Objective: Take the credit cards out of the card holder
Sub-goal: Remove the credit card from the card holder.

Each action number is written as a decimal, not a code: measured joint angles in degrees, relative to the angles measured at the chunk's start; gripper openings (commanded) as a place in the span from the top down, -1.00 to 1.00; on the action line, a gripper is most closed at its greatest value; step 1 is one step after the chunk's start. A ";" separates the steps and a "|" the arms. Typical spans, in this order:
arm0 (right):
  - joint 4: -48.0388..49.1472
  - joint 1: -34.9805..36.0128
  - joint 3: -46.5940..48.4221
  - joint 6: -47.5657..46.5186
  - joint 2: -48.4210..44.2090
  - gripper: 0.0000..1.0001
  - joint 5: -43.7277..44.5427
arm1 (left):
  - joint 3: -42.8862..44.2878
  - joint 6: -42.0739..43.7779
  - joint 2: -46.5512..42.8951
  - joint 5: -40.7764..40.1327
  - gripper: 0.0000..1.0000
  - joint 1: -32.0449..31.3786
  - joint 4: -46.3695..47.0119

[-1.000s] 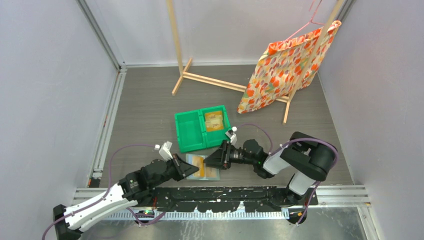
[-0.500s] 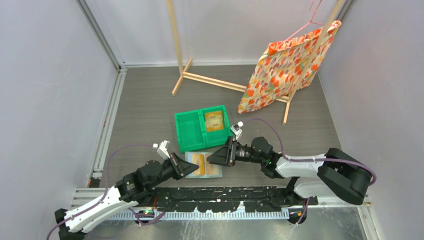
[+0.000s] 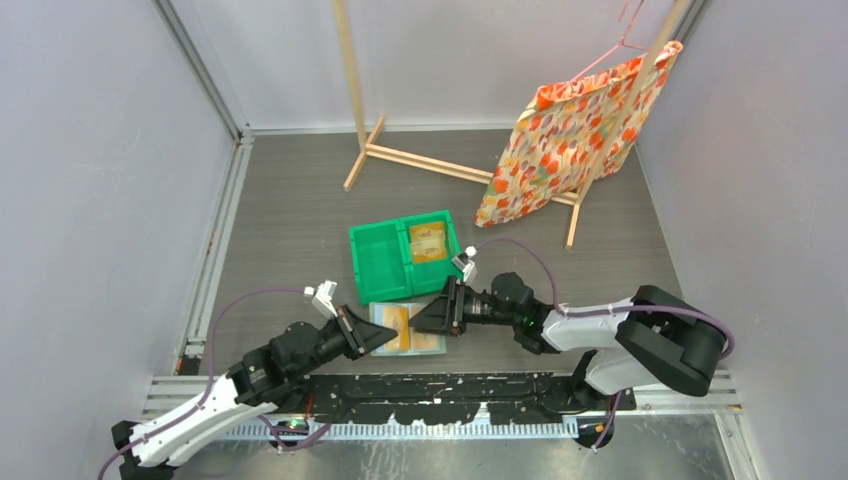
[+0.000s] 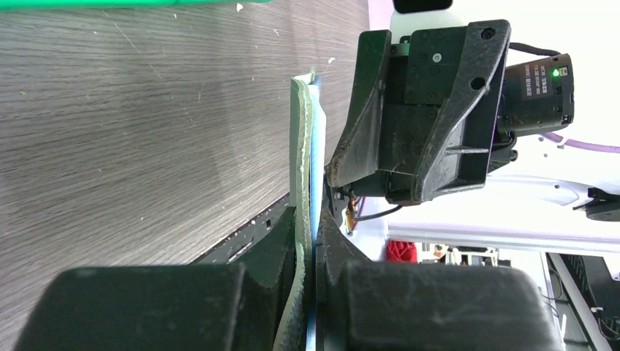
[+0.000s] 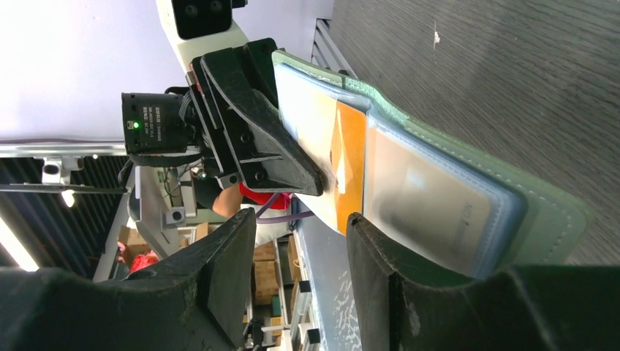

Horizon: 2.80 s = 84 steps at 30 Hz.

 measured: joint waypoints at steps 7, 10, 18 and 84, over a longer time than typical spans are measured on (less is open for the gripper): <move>1.57 0.39 0.76 0.04 2.36 -0.09 -0.31 | 0.13 0.00 -0.72 1.01 0.99 0.00 -0.07; 2.45 0.70 0.92 0.07 3.74 -0.09 -0.42 | 0.24 0.24 -0.72 1.38 0.99 0.00 -0.31; 3.56 1.31 1.25 0.07 5.16 -0.09 -0.37 | 0.83 1.25 -0.74 1.92 0.99 0.00 -1.55; 27.67 3.50 -1.64 6.38 15.76 0.98 0.90 | 6.54 2.86 -0.66 1.68 0.48 0.00 -5.60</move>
